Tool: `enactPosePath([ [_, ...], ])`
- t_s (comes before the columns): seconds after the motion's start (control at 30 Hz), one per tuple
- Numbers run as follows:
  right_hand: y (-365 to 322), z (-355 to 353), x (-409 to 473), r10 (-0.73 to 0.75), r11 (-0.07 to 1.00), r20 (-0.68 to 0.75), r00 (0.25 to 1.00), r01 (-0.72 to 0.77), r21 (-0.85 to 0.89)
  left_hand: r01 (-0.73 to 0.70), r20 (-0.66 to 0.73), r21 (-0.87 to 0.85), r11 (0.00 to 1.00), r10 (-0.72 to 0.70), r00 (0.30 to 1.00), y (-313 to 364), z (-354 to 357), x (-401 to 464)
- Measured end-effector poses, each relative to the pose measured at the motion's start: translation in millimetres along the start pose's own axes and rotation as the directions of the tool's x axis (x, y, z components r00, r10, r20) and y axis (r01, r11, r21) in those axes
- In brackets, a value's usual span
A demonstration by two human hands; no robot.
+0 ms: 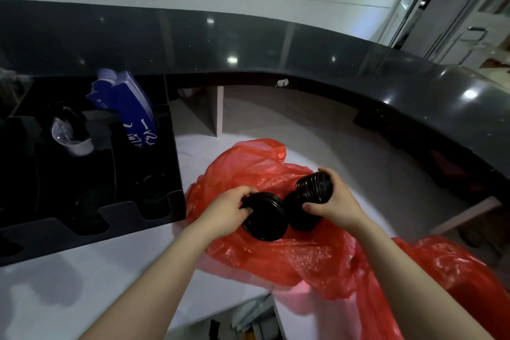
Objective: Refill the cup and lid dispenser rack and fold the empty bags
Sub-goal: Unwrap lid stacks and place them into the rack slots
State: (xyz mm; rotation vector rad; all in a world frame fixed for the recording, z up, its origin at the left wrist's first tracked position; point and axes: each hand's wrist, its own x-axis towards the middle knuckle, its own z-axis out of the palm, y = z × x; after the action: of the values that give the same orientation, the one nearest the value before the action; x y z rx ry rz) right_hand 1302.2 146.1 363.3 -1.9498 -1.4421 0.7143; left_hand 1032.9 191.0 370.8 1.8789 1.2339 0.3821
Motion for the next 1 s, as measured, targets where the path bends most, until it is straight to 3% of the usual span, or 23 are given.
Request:
enactPosePath([
  [0.33,3.9,23.0,-24.7,-0.102,0.9,0.058,0.993,0.117,-0.419,-0.045,-0.073,0.032,0.998,0.047,0.996,5.6,13.1,1.6],
  [0.5,-0.7,24.6,-25.5,-0.066,0.869,0.055,0.996,0.084,-0.487,-0.06,-0.085,0.015,0.998,0.061,0.995,6.7,15.2,0.7],
  [0.63,-14.9,13.2,-24.6,-0.031,0.888,0.126,0.992,0.085,-0.452,-0.079,-0.142,-0.04,0.996,0.073,0.987,7.7,14.5,-0.4],
  [0.73,-29.3,0.1,-31.5,-0.214,0.897,-0.018,0.977,0.189,-0.4,-0.113,-0.185,-0.095,0.989,0.094,0.978,13.5,14.3,-0.5],
  [0.83,-44.7,-7.3,-41.9,-0.259,0.952,-0.089,0.962,0.239,-0.193,-0.176,-0.221,-0.115,0.978,0.148,0.964,23.4,15.6,0.3],
  [1.0,-52.1,-6.9,-54.1,-0.191,0.977,0.061,0.98,0.184,0.103,-0.227,-0.207,-0.1,0.969,0.203,0.957,35.7,20.3,2.8],
])
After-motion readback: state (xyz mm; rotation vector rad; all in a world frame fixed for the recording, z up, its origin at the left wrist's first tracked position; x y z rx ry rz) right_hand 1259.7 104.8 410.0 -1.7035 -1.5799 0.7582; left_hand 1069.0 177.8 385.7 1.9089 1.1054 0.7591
